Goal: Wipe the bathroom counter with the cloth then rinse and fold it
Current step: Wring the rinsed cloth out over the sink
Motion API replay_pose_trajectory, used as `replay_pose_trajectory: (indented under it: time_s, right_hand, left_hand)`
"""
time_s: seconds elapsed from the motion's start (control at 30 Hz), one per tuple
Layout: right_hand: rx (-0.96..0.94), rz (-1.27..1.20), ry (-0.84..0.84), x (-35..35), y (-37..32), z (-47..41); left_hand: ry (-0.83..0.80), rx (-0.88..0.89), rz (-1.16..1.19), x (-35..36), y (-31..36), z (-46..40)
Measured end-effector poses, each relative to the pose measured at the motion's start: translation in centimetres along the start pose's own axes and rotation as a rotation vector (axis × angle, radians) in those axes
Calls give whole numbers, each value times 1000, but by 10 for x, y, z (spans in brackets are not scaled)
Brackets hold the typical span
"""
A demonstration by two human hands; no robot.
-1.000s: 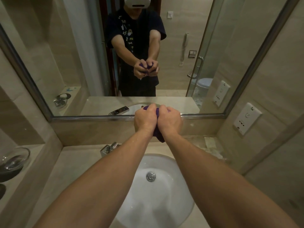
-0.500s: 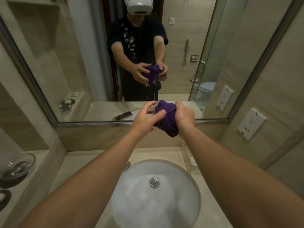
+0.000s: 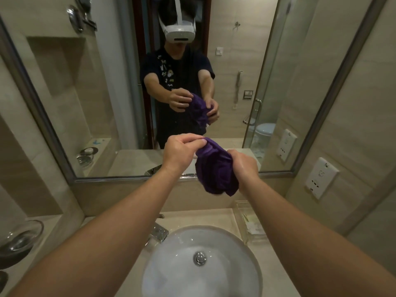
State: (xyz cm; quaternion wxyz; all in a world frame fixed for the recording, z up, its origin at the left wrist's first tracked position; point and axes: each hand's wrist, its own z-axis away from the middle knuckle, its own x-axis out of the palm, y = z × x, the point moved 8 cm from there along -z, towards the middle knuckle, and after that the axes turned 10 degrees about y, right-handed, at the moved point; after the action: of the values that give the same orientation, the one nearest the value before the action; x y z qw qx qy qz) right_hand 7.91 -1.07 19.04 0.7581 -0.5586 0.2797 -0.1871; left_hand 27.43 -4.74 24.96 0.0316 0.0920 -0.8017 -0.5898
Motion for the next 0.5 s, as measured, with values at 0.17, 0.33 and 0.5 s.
replay_pose_trajectory:
  time_s: [0.17, 0.33, 0.5]
  right_hand:
    - [-347, 36, -23, -7, -36, 12]
    - [-578, -244, -497, 24, -88, 52]
    - [-510, -228, -503, 23, -118, 52]
  left_hand:
    - [-11, -27, 110, 11, 43, -11]
    - [-112, 131, 70, 28, 92, -14]
    - [-116, 144, 259, 13, 122, -40]
